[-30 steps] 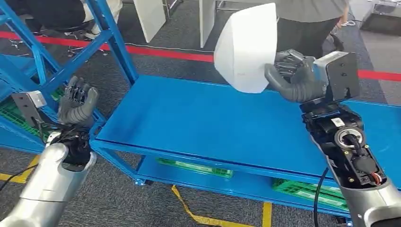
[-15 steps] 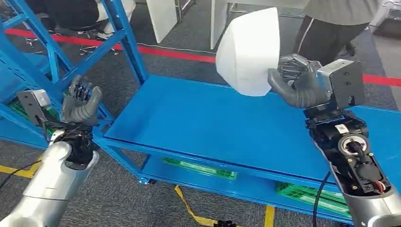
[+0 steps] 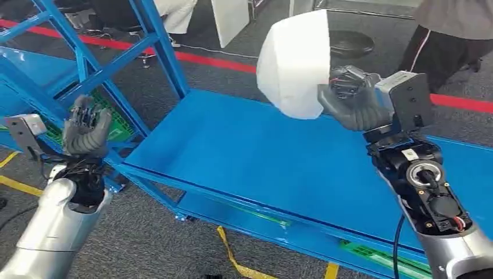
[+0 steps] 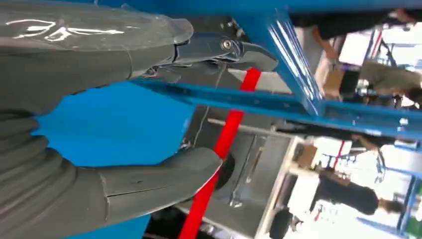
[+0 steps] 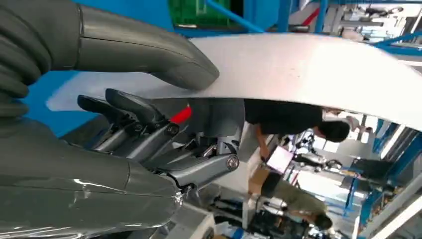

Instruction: Take the parts from the cabinet and place them on the table.

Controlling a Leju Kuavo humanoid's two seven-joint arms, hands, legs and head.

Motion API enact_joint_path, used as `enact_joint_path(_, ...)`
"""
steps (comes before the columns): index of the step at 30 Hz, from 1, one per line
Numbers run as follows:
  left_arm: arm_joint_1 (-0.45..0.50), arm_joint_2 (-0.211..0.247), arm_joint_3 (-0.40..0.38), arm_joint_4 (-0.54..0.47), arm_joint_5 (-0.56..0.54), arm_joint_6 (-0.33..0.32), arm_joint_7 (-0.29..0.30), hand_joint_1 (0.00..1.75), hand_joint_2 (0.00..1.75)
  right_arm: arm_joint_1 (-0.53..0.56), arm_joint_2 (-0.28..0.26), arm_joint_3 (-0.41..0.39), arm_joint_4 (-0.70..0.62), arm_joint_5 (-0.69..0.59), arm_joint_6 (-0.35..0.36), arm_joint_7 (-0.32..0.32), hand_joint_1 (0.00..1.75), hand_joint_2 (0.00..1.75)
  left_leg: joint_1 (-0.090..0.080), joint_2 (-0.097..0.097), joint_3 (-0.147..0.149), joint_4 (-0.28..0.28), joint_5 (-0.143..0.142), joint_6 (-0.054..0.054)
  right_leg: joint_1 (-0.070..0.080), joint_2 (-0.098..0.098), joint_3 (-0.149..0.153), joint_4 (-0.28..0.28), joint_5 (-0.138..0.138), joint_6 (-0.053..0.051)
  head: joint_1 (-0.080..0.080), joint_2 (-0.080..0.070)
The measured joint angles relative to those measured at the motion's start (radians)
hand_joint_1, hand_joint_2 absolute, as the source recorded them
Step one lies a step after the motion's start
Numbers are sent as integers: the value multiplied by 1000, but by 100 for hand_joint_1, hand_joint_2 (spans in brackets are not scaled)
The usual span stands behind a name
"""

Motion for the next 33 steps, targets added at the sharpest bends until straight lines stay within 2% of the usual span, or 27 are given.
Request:
enact_joint_path(1, -1, 0, 0, 0, 0, -1, 0, 0, 175, 0, 0, 0, 0, 0, 1, 0, 175, 175, -8, 2, 25, -65, 46, 12, 6, -11, 4, 0, -2, -3, -7, 0)
enact_joint_path(2, -4, 1, 0, 0, 0, -3, 0, 0, 175, -1, 0, 0, 0, 0, 2, 0, 175, 175, -21, 14, 72, -166, 101, 31, 12, -23, 10, -1, -4, -6, -13, 0)
enact_joint_path(3, -7, 1, 0, 0, 0, -3, 0, 0, 175, -1, 0, 0, -1, 0, 2, 0, 175, 175, -39, 61, 118, -258, 138, 57, 15, -33, 15, -2, -6, -8, -16, 0)
enact_joint_path(4, -11, 0, 0, -1, 0, -4, 0, 0, 175, -1, 0, 0, -1, 0, 2, 0, 175, 175, -54, 105, 132, -293, 125, 72, 23, -42, 17, -2, -9, -5, -13, 0)
enact_joint_path(5, -14, -2, -2, -1, 0, -4, 0, 0, 175, -2, 0, -1, -1, 0, 3, 0, 175, 175, -53, 93, 132, -298, 129, 68, 20, -48, 17, -6, -9, -3, -11, 0)
enact_joint_path(8, -16, 0, -2, -1, 0, -6, 0, 0, 175, -4, 0, 0, -1, -1, 8, 2, 175, 175, -52, 54, 139, -315, 137, 76, 23, -84, 31, -14, -13, 6, -19, 0)
enact_joint_path(9, -13, -1, -2, -2, 1, -5, 0, 0, 175, -4, -2, 0, -1, -1, 10, 2, 175, 175, -36, 46, 152, -331, 151, 71, 19, -63, 19, -6, -21, 12, -16, 0)
enact_joint_path(10, -18, -1, -2, -3, 1, -5, 0, 0, 175, -3, -3, 0, -1, -1, 10, 2, 175, 175, -35, 36, 154, -335, 153, 73, 18, -19, 11, 30, -49, 16, -12, 0)
enact_joint_path(11, -22, -1, -2, -3, 3, -3, 0, 0, 175, -5, -5, -1, -1, -2, 10, 2, 175, 175, -33, 26, 154, -334, 156, 77, 17, 8, -19, 103, -89, 20, -5, 0)
enact_joint_path(13, -21, -1, -2, -3, 4, -3, 0, 0, 175, 1, -6, 0, -1, -2, 12, 3, 175, 175, -31, 0, 152, -334, 157, 76, 13, 24, -86, 263, -155, 27, 2, 0)
enact_joint_path(14, -18, -2, -2, -2, 5, -2, 0, 0, 175, 4, -8, 0, 0, -2, 12, 4, 175, 175, -29, -18, 152, -333, 158, 75, 9, 25, -104, 304, -161, 30, 10, 0)
enact_joint_path(15, -16, -2, -2, -2, 5, -2, 0, 0, 175, 6, -8, 0, 0, -3, 13, 4, 175, 175, -26, -33, 152, -331, 158, 73, 6, 26, -98, 289, -143, 33, 14, 0)
enact_joint_path(16, -16, -1, -2, -2, 5, -2, 0, 0, 175, 5, -9, 0, 0, -3, 13, 5, 175, 175, -22, -49, 152, -328, 156, 70, 2, 27, -70, 230, -104, 36, 18, 0)
enact_joint_path(17, -16, -1, -2, -2, 5, -1, 0, 0, 175, 5, -9, 0, 0, -3, 14, 5, 175, 175, -18, -65, 153, -322, 154, 64, -3, 33, -26, 142, -57, 40, 22, 0)
enact_joint_path(18, -17, -2, -2, -2, 5, -1, 0, 0, 175, 5, -9, 0, 0, -3, 14, 5, 175, 175, -14, -79, 152, -314, 149, 57, -11, 56, 19, 47, -12, 46, 26, 0)
enact_joint_path(19, -17, -2, -2, -2, 5, -1, 0, 0, 175, 5, -10, 0, 0, -3, 16, 5, 175, 175, -13, -91, 146, -309, 146, 48, -19, 115, 37, 16, -35, 51, 30, 0)
enact_joint_path(20, -19, -2, -2, -2, 6, -1, 1, 0, 175, 4, -10, 0, -2, -3, 16, 4, 175, 175, -14, -105, 133, -294, 147, 41, -20, 122, 55, -11, -39, 43, 33, 0)
enact_joint_path(23, -11, -2, -2, -2, 6, -1, 1, 0, 175, 4, -10, 0, -3, -3, 18, 6, 175, 175, -4, -142, 123, -310, 163, 17, -9, 89, 52, -4, -35, 22, 32, 0)
enact_joint_path(24, -11, 0, -2, -2, 6, -1, 1, 0, 175, 4, -10, 0, -3, -3, 17, 6, 175, 175, -4, -138, 118, -308, 160, 14, -17, 76, 59, -12, -32, 13, 32, 0)
enact_joint_path(25, -15, 0, -2, -2, 6, 0, 1, 0, 175, 4, -10, 0, -6, -3, 18, 6, 175, 175, -12, -72, 108, -281, 146, 10, -14, 64, 61, -15, -30, 8, 25, 0)
enact_joint_path(26, -21, 0, -2, -2, 6, 0, 1, 0, 175, 3, -10, 0, -7, -3, 18, 5, 175, 175, -13, -29, 75, -221, 118, 6, -11, 53, 61, -16, -31, 2, 8, 0)
enact_joint_path(27, -23, 0, -2, -2, 6, 0, 1, 0, 175, 3, -10, 0, -7, -3, 18, 5, 175, 175, -12, -11, 31, -139, 85, 3, -9, 40, 61, -16, -32, -1, 4, 0)
enact_joint_path(29, -15, -1, -2, -1, 6, 0, 1, 0, 175, 5, -10, 0, -7, -3, 18, 6, 175, 175, -11, -1, -53, 7, 43, 1, -7, 14, 62, -16, -36, -6, 1, 0)
enact_joint_path(30, -13, -1, -2, 1, 6, 0, 1, 0, 175, 5, -10, 0, -6, -3, 18, 6, 175, 175, -11, -1, -67, 19, 55, 2, -6, 0, 62, -16, -37, -7, -5, 0)
enact_joint_path(31, -14, -1, -2, 3, 6, 0, 1, 0, 175, 5, -10, 0, -6, -3, 18, 6, 175, 175, -11, 0, -52, -20, 86, 6, -5, -12, 64, -16, -39, -8, -13, 0)
enact_joint_path(32, -15, -1, -2, 3, 6, 0, 1, 0, 175, 4, -10, 0, -6, -3, 18, 6, 175, 175, -12, 3, -14, -100, 130, 12, -4, -25, 67, -16, -41, -8, -20, 0)
enact_joint_path(33, -17, -1, -2, 3, 6, 0, 1, 0, 175, 4, -10, 0, -7, -3, 18, 6, 175, 175, -16, 23, 36, -196, 173, 19, -2, -36, 72, -16, -45, -7, -25, 0)
